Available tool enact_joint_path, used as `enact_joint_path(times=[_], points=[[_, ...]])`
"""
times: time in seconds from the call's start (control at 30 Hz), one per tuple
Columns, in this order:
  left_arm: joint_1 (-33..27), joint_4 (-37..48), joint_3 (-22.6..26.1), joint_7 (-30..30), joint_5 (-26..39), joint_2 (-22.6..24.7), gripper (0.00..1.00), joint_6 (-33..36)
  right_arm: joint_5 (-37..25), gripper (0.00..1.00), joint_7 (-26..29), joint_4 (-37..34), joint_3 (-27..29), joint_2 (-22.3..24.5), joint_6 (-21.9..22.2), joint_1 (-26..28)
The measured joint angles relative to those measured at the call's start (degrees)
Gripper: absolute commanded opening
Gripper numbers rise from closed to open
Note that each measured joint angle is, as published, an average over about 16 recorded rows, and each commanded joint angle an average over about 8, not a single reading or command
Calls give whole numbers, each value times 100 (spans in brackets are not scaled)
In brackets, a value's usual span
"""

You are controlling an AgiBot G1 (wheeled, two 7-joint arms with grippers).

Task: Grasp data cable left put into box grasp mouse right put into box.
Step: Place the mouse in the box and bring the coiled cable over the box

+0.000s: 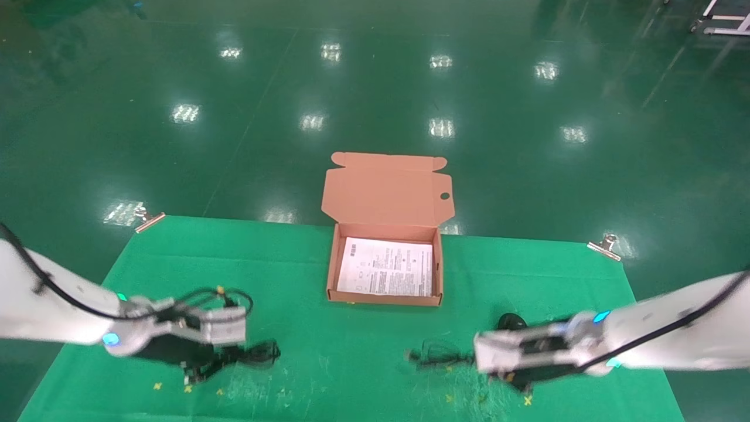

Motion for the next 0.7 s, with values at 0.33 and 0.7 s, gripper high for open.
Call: enact_joint_path(times=[0.33,0.7], points=[[-418,-1232,-254,-457,179,-300,0,-347,-62,0,693,1069,471,359,264,765],[-873,-1657,-376,-925,599,26,0,-912,-15,0,323,465,669,-612,915,1658]])
